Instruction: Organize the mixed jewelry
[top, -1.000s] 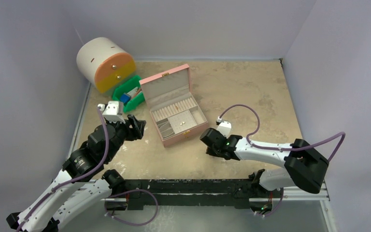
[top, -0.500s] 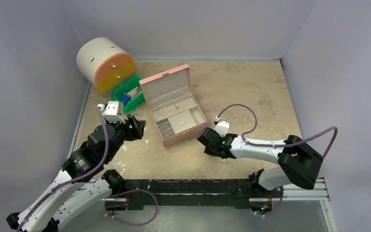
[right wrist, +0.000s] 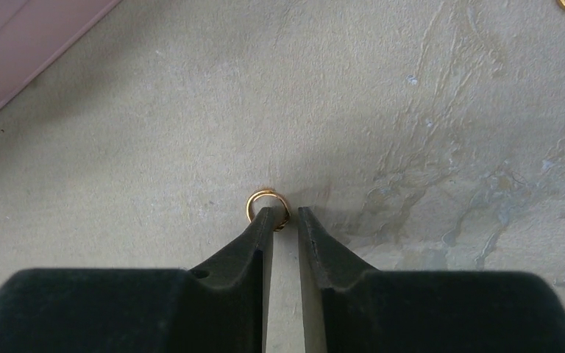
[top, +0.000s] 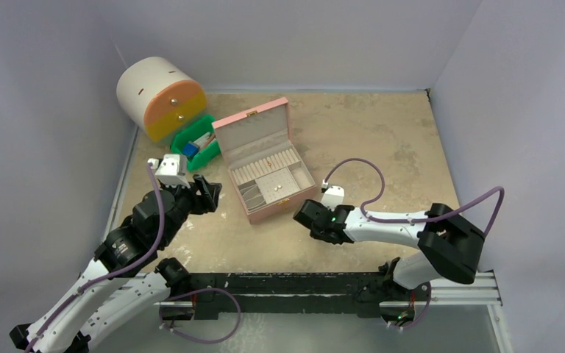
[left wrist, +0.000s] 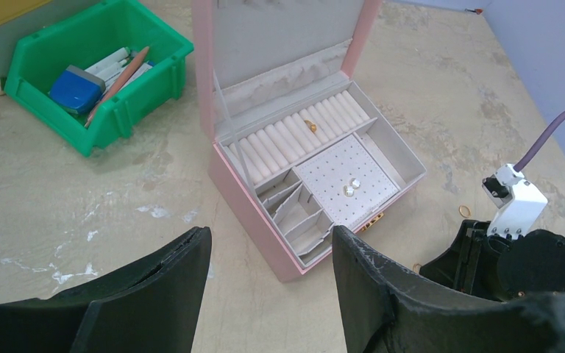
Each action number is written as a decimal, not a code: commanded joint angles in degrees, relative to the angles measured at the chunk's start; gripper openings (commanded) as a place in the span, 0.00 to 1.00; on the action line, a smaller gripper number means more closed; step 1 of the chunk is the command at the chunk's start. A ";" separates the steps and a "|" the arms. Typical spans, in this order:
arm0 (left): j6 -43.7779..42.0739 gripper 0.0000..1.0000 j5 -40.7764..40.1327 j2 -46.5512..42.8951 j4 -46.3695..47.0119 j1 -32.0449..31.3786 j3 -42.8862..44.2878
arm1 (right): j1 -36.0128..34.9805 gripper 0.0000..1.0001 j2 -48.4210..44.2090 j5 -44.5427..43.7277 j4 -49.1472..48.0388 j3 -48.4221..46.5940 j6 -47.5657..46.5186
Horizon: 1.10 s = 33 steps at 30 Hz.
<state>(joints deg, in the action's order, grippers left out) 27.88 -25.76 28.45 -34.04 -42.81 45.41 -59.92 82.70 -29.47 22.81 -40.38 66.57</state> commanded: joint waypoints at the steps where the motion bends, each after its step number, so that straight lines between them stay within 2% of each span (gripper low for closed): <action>1: -0.37 0.60 0.01 -0.33 1.09 0.24 0.73 | -1.78 0.21 1.99 -1.47 4.01 -1.34 0.62; 7: -0.29 0.60 -0.15 -0.44 1.00 0.23 0.71 | -3.66 0.18 4.79 -1.36 4.61 -3.14 -0.67; 15: -0.24 0.60 -0.35 -0.54 0.91 0.19 0.73 | -5.16 0.00 7.06 -0.54 4.50 -3.40 -0.72; 23: 0.21 0.60 -0.10 -0.43 0.99 0.23 0.67 | -5.94 0.00 4.16 -0.94 2.55 -3.33 -3.28; 33: 2.85 0.60 2.11 -0.21 1.01 0.20 0.93 | -6.88 0.00 -4.22 -0.23 -5.16 -0.26 -13.07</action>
<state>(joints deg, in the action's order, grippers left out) 28.56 -25.12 28.23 -34.09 -42.81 45.41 -66.39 82.24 -29.80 21.58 -41.69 58.76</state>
